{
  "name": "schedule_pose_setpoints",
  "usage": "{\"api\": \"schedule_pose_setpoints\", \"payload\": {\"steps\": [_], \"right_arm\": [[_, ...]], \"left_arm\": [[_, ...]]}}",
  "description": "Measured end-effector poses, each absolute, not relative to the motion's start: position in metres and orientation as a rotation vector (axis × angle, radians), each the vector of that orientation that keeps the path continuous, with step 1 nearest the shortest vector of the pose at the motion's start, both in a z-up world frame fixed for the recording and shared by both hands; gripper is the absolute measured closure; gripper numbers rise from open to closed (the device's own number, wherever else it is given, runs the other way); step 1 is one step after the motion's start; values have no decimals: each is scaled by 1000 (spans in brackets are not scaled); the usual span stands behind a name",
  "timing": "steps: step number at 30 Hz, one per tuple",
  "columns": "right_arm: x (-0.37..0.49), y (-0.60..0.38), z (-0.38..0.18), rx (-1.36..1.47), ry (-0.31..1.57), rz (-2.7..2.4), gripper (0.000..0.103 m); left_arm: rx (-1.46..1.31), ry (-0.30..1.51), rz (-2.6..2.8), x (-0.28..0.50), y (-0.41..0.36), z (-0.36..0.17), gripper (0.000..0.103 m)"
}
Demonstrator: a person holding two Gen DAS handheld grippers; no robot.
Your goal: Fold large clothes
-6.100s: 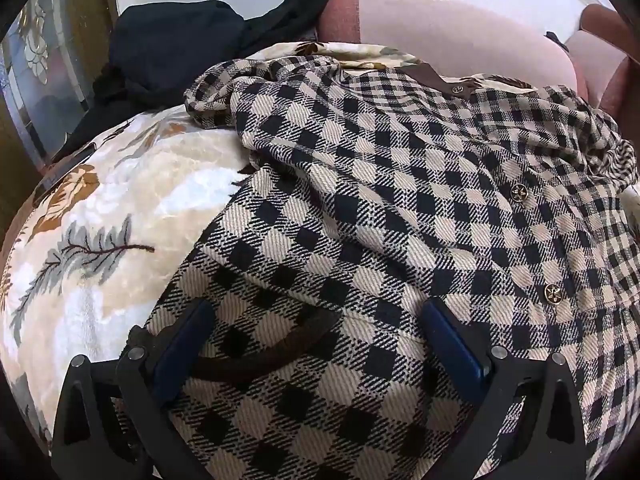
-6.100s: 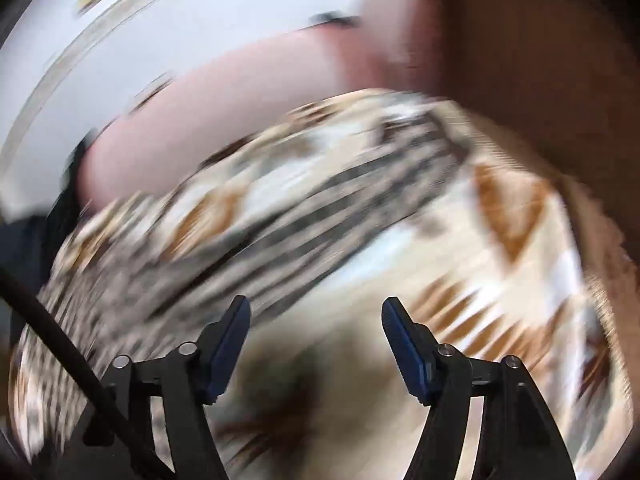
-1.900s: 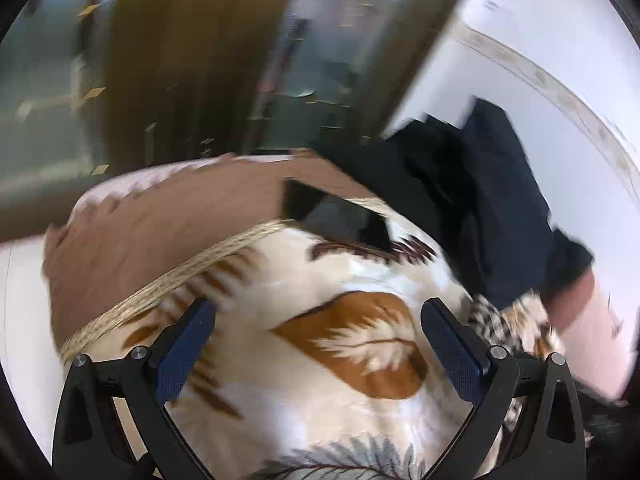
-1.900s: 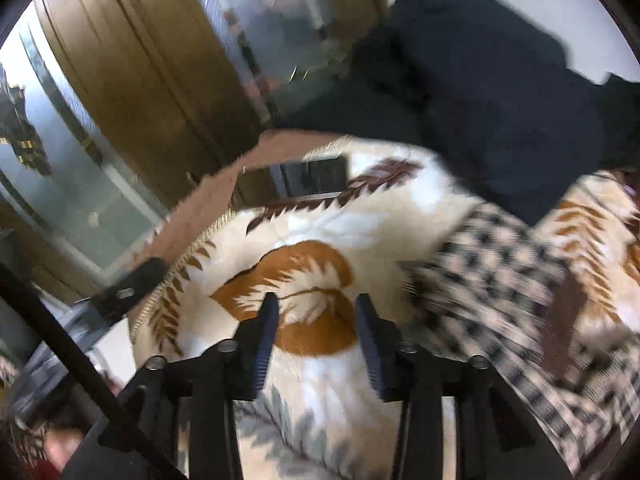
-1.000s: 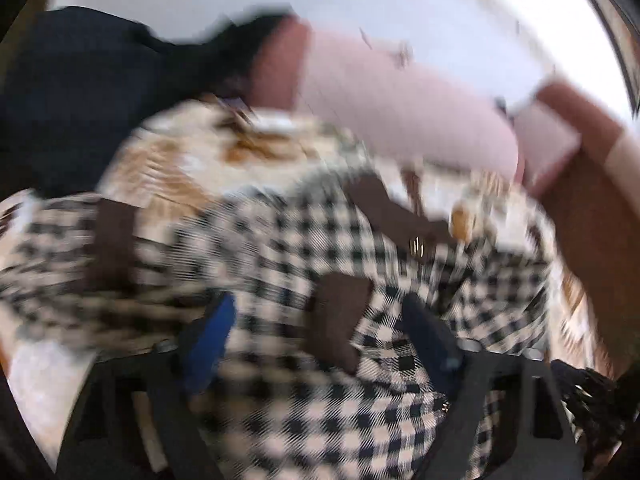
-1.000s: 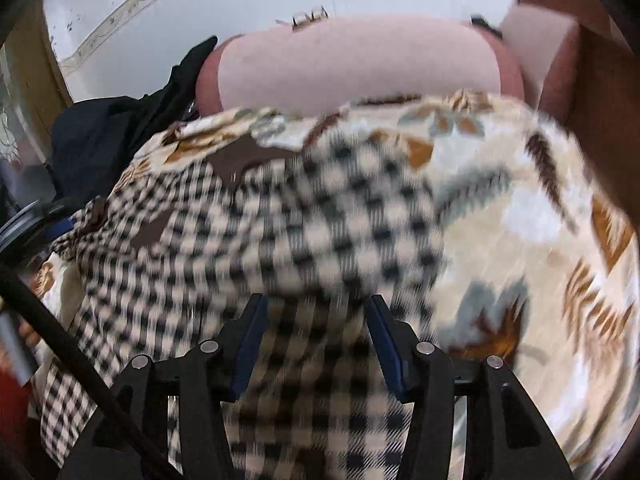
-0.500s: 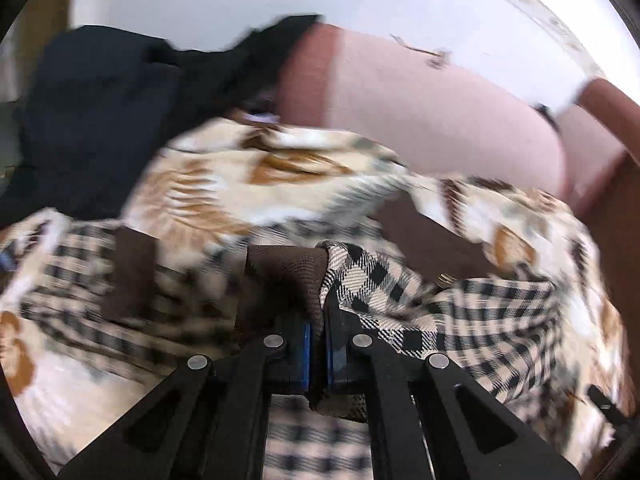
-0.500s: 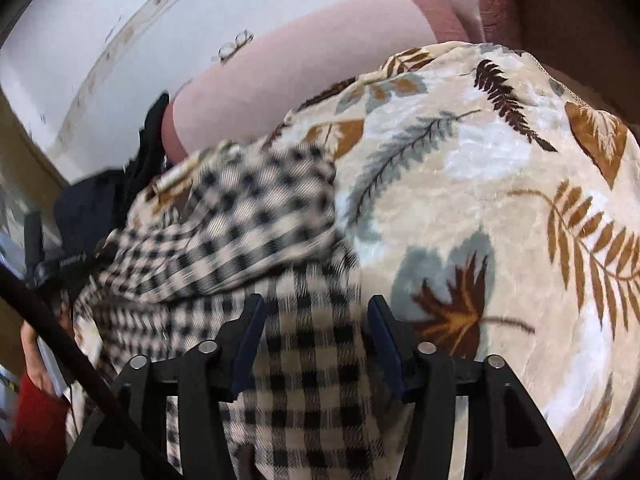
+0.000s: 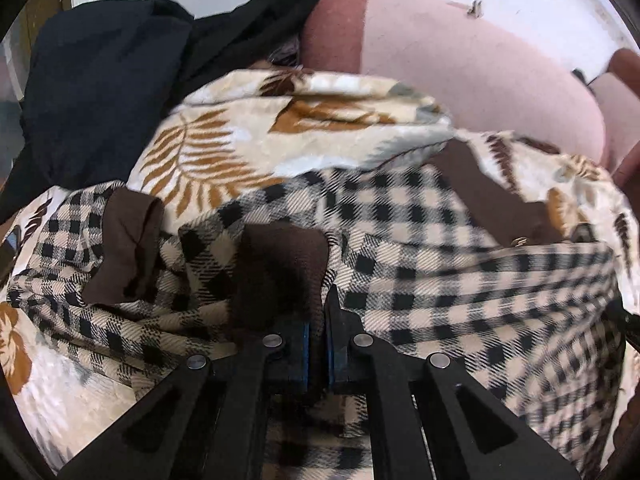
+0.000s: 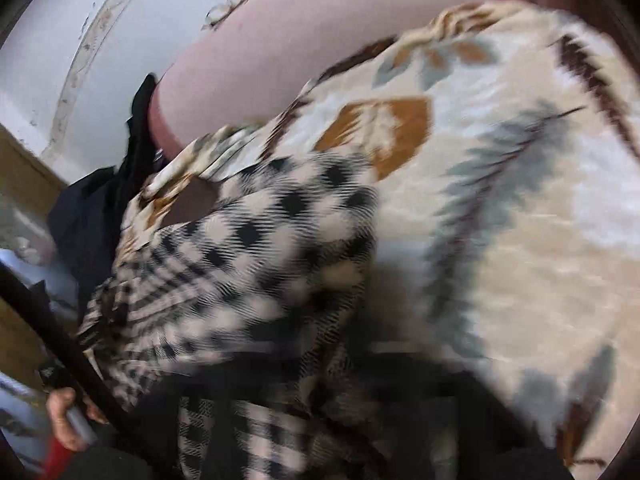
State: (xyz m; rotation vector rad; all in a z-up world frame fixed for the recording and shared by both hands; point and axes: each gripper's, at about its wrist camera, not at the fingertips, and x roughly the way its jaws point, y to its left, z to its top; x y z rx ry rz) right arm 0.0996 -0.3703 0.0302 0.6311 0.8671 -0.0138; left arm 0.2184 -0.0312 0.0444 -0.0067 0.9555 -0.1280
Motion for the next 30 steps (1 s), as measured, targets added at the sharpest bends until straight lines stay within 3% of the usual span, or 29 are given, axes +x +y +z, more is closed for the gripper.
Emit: {"api": "schedule_pose_setpoints", "payload": {"steps": [5,8,11,13,14,16,18,20,28,30], "right_arm": [[94,-393,19,622,893,-143,96],[95,-380,7,525,949,-183,93],[78,-382,21,533,919,-212,72],[55,-383,35,558,888,-185,68],[39,-381,45,553,891,-164,68],[13,-373,57,526,913,-120,68],[-18,-358,65,473,953,-75,65],[-48,-340,66,430,990,-38,56],[-103,-261,53,262,1021,73,58],[-102,-246,37,247,1108,108,76]], "left_arm": [[50,1010,-143,226,-51,19,94],[147,945,-111,218,-62,13,90],[215,950,-119,210,-65,22,89],[199,937,-146,195,-56,40,86],[186,924,-157,186,-50,49,83],[153,886,-171,162,-35,68,55],[112,844,-187,132,-17,82,44],[96,842,-200,110,-6,86,44],[21,938,-147,29,54,60,44],[-11,952,-118,20,69,57,44]]}}
